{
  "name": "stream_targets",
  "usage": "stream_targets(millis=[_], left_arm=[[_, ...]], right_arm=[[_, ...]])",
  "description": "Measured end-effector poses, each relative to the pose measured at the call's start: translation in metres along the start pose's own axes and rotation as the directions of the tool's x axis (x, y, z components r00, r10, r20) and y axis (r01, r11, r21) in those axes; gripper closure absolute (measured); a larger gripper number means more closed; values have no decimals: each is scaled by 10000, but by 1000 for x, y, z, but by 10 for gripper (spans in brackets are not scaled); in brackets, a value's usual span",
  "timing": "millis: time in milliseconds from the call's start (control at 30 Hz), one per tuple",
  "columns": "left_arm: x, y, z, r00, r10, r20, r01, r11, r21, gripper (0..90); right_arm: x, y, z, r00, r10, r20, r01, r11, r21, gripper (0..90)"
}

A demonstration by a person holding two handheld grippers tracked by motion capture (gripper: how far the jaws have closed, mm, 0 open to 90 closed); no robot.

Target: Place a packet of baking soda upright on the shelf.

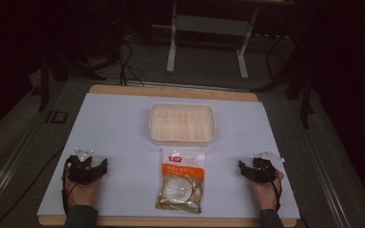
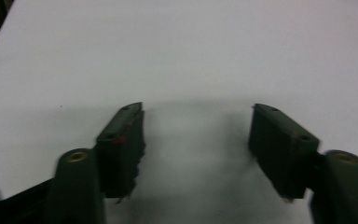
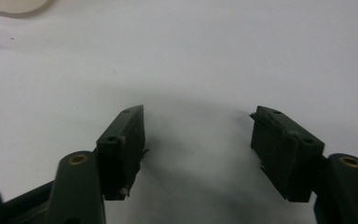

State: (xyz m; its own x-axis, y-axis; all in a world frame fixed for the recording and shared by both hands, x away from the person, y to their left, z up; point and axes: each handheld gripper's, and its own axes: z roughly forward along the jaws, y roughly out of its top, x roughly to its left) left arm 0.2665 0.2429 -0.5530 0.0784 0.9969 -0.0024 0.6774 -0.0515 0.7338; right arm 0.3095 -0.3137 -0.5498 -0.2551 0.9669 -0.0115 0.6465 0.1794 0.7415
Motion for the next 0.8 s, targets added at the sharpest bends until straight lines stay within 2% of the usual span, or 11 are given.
stream_targets(millis=[33, 100, 167, 267, 333, 433, 633, 700, 800], left_arm=[[1, 0, -1, 9999, 14, 172, -13, 10000, -72, 447], [2, -1, -2, 9993, 26, 380, -19, 9998, -193, 476], [2, -1, -3, 9989, 98, 459, -85, 9996, -283, 487], [2, -1, -4, 9975, 243, 662, -213, 9987, -459, 501], [2, -2, -5, 9964, 451, 718, -404, 9970, -655, 514], [3, -2, -5, 9957, 402, 831, -343, 9968, -716, 535], [2, -2, -6, 9955, 485, 810, -424, 9962, -763, 540], [1, -2, -5, 9953, 645, 721, -592, 9956, -725, 540], [0, -3, -5, 9952, 670, 714, -616, 9953, -750, 539]], right_arm=[[1, 1, -2, 9998, -16, -172, 14, 9999, -141, 370], [1, 3, -4, 9995, 11, -300, -18, 9998, -223, 381], [1, 3, -5, 9988, 43, -497, -57, 9996, -282, 393], [2, 5, -6, 9985, -40, -551, 20, 9994, -355, 403], [4, 7, -8, 9973, -289, -676, 259, 9987, -442, 427], [7, 11, -8, 9941, -467, -975, 425, 9981, -444, 434], [13, 21, -3, 9844, -769, -1581, 718, 9967, -381, 413], [16, 24, -1, 9796, -915, -1791, 873, 9957, -314, 397], [22, 27, 2, 9714, -1034, -2139, 1006, 9946, -240, 371]])
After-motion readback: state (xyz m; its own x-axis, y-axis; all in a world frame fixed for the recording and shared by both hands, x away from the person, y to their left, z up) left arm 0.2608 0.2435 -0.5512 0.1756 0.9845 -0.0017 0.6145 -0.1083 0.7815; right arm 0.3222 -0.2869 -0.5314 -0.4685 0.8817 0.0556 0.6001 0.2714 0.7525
